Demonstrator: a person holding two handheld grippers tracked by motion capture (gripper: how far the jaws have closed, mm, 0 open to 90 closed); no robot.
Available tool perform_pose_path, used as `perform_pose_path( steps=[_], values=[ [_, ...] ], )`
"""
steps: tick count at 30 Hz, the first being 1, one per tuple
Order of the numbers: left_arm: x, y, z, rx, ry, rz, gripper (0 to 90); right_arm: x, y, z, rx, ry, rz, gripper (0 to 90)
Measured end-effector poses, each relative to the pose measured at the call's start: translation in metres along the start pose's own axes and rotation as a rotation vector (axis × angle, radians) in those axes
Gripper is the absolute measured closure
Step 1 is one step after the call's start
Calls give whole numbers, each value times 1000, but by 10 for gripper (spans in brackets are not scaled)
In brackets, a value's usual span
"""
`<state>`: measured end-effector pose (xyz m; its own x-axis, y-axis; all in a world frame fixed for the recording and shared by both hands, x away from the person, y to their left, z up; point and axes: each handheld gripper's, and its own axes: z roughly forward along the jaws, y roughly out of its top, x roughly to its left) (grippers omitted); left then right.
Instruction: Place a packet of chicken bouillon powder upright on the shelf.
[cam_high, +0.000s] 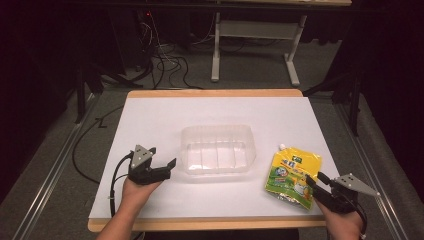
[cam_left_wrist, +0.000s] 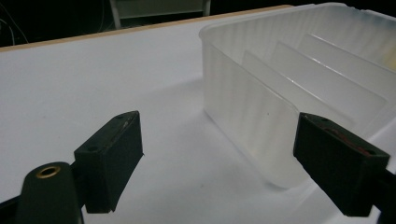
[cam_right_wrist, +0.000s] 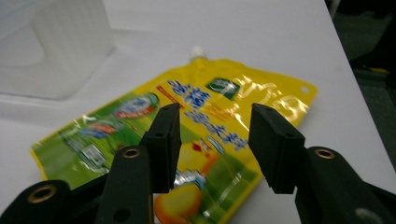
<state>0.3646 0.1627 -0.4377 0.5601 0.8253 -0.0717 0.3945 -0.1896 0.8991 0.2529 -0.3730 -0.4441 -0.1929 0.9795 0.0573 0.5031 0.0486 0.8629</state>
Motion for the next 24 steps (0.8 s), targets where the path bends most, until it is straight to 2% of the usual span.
perform_pose_path(
  steps=[1, 6, 14, 18, 20, 22, 24],
  values=[
    [0, 2, 3, -1, -6, -9, 168, -7, -7, -3, 30, -27, 28, 606],
    [-1, 8, 7, -12, -14, -11, 168, -18, -21, -7, 95, -48, 61, 702],
    [-4, 10, 12, -15, -24, -3, 169, -23, -32, -10, 149, -61, 82, 820],
    [-4, 10, 12, -18, -18, -4, 169, -23, -35, -9, 172, -51, 97, 900],
    [-3, 11, 12, -18, -16, -7, 169, -23, -35, -8, 176, -47, 97, 900],
    [-1, 11, 10, -18, -13, -7, 169, -22, -37, -5, 202, -26, 127, 900],
    [-1, 11, 10, -20, -12, -8, 169, -22, -38, -4, 203, -13, 134, 900]
  ],
)
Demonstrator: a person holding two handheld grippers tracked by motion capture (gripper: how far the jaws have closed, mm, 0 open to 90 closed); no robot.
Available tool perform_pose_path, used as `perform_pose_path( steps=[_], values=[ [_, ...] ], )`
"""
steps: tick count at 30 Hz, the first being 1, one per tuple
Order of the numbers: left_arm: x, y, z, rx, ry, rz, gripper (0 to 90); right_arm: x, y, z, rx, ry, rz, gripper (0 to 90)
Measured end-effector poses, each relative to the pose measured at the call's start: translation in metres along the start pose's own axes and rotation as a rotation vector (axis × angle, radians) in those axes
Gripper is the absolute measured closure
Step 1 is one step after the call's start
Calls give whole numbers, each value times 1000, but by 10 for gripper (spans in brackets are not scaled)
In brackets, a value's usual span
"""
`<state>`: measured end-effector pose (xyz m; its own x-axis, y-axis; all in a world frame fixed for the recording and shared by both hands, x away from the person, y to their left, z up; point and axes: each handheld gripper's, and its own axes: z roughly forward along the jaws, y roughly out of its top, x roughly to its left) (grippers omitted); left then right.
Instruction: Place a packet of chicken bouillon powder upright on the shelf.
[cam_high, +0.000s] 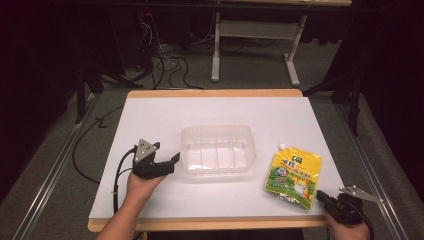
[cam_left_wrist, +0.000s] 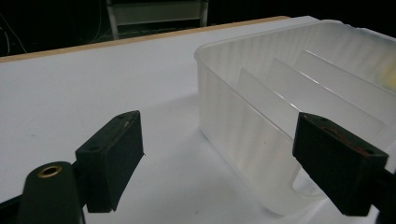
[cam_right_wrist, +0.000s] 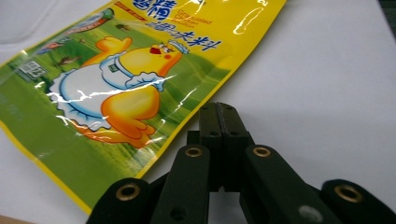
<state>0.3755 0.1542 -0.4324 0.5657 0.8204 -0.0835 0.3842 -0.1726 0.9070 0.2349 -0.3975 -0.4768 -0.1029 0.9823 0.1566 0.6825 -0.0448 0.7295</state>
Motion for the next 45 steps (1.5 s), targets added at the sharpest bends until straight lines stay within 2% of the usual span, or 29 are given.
perform_pose_path(
  steps=[2, 8, 11, 13, 14, 15, 17, 18, 21, 25, 27, 31, 32, 34, 35, 37, 40, 42, 45],
  values=[
    [1, 0, -1, 0, 3, 4, 169, 1, 0, 1, 3, 34, 20, 900],
    [0, 0, -1, 0, 0, 6, 169, 5, 0, 3, 11, 73, 5, 900],
    [0, 0, -1, 2, 0, 7, 169, 14, 1, 6, 29, 105, -36, 900],
    [1, 0, 0, 4, 0, 7, 169, 18, 2, 7, 36, 116, -45, 900],
    [1, 0, 0, 7, 1, 7, 169, 24, 2, 9, 52, 146, -68, 900],
    [2, -1, 0, 14, 3, 9, 169, 33, 5, 9, 59, 118, -130, 900],
    [2, -1, 0, 15, 5, 12, 169, 34, 6, 7, 53, 108, -135, 900],
    [2, -1, 0, 18, 5, 19, 169, 30, 11, -1, 0, 114, -99, 900],
    [3, -4, -3, 20, 2, 22, 170, 26, 17, -4, -49, 92, -87, 880],
    [8, -10, -8, 26, -4, 7, 189, 20, 27, -1, -97, 63, -67, 814],
    [11, -16, -12, 50, 8, 13, 212, 11, 40, 8, -144, 30, -26, 730],
    [14, -23, -19, 64, 34, 24, 212, 0, 52, 19, -162, 16, 18, 648],
    [14, -24, -21, 66, 35, 27, 212, -7, 60, 28, -164, 12, 37, 587],
    [16, -29, -26, 78, 42, 31, 212, -11, 64, 32, -167, 15, 51, 571],
    [17, -30, -28, 81, 40, 25, 214, -18, 69, 38, -166, 19, 70, 527],
    [20, -34, -33, 82, 34, 13, 224, -22, 72, 41, -166, 26, 82, 506],
    [23, -36, -39, 69, 55, 5, 236, -32, 77, 49, -158, 34, 100, 457],
    [24, -36, -40, 62, 51, -4, 244, -41, 80, 53, -149, 41, 146, 406],
    [23, -35, -39, 62, 22, -15, 247, -50, 81, 57, -130, 59, 178, 378]
  ],
)
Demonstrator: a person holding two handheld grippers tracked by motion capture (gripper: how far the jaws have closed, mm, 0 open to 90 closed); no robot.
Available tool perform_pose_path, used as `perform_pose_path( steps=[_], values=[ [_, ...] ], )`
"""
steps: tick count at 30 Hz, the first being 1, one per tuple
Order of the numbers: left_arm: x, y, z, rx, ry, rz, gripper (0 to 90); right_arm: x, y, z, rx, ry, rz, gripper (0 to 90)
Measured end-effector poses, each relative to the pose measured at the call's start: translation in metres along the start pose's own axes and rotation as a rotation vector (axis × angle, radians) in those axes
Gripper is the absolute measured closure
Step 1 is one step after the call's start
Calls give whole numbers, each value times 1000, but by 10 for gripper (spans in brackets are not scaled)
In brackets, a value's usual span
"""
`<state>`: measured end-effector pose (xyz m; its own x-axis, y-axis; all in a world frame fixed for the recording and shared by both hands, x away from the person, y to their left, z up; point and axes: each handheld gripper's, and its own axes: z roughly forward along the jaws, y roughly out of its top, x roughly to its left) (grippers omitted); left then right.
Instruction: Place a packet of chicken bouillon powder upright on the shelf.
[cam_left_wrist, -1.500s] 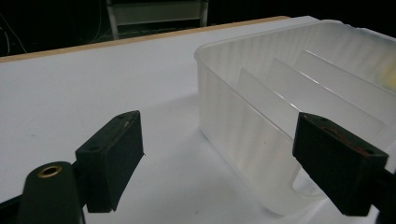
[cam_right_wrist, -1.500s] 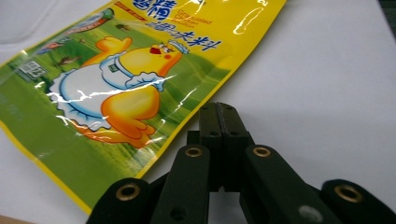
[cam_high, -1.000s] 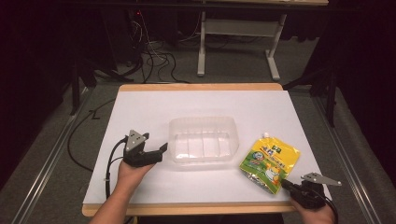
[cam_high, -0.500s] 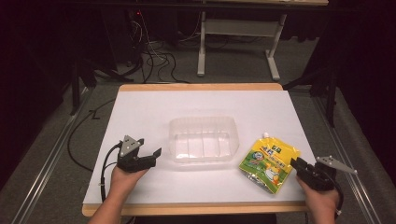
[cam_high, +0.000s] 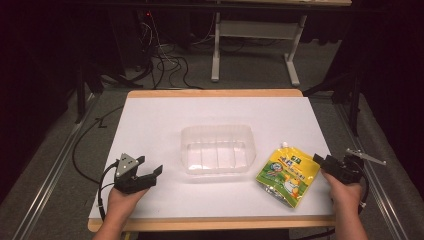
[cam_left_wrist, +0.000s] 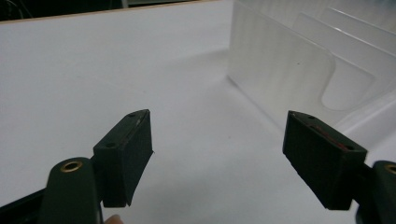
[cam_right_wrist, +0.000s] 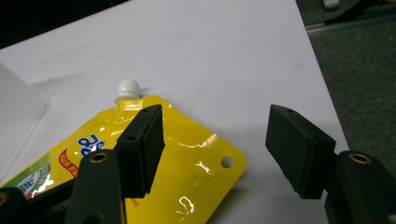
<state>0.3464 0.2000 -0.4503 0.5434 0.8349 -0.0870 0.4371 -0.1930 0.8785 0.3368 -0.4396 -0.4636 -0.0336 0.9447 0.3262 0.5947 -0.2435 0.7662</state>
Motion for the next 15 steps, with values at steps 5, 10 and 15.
perform_pose_path(
  steps=[5, 10, 15],
  values=[
    [-4, 1, 2, 8, -28, 4, 241, -9, -1, 5, 26, 20, 58, 373],
    [-4, 2, 1, 1, -45, -1, 244, -14, -3, 7, 50, 63, 106, 377],
    [-4, 2, 0, 2, -53, 1, 254, -14, -4, 12, 101, 100, 131, 395]
  ],
)
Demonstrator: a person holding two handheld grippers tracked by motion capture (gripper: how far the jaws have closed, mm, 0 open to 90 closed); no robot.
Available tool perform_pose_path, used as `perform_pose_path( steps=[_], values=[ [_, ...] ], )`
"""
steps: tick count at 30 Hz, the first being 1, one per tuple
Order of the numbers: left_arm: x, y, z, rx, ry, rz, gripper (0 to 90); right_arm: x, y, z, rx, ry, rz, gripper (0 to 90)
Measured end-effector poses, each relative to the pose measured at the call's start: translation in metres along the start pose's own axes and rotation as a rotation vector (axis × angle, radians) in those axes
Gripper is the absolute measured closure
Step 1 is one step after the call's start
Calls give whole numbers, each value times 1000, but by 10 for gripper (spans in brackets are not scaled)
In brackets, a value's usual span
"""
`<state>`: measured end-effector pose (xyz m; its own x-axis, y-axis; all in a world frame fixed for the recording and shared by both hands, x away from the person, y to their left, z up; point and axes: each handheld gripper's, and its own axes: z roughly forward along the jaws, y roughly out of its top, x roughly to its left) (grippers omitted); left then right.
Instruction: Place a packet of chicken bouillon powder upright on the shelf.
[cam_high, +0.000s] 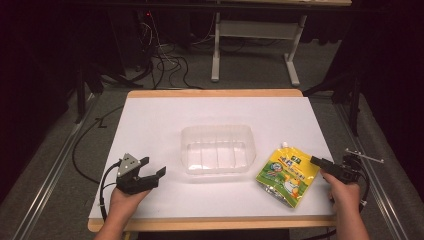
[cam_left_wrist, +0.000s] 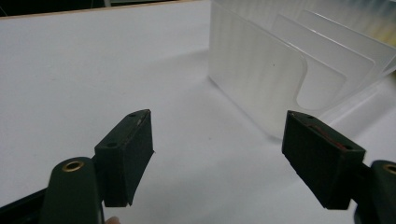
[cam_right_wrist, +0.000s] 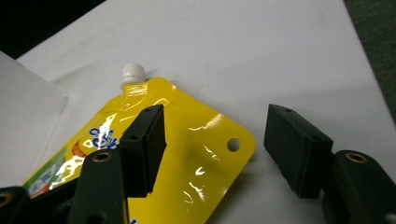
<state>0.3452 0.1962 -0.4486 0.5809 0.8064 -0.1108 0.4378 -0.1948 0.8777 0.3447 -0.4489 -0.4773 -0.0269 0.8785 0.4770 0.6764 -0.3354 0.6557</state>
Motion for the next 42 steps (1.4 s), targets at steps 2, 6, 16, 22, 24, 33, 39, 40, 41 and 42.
perform_pose_path(
  steps=[2, 6, 16, 22, 24, 33, 39, 40, 41, 42],
  values=[
    [0, 0, 0, -2, -1, 0, 254, -1, 0, 0, 2, 18, 17, 406],
    [0, 1, 1, -3, -5, 2, 256, 2, -3, -2, -10, 59, -2, 450],
    [-2, 3, 8, -1, -24, 13, 255, 9, -11, -13, -53, 126, -30, 570],
    [-3, 3, 7, -2, -27, 15, 256, 7, -12, -9, 7, 73, -4, 586],
    [-2, 3, 6, -3, -26, 13, 256, 5, -12, -12, -11, 107, 6, 609],
    [-3, 4, 9, 0, -36, 15, 256, 15, -14, -17, -50, 244, -44, 649],
    [-3, 3, 10, 6, -42, 17, 256, 19, -17, -11, -3, 184, -63, 644],
    [-3, 3, 10, 6, -42, 17, 256, 19, -17, -11, -3, 184, -63, 644],
    [-4, 3, 11, 8, -44, 18, 256, 20, -17, -10, 4, 166, -66, 643],
    [-5, 3, 11, 12, -47, 22, 255, 19, -17, -7, 19, 140, -64, 632]
  ],
)
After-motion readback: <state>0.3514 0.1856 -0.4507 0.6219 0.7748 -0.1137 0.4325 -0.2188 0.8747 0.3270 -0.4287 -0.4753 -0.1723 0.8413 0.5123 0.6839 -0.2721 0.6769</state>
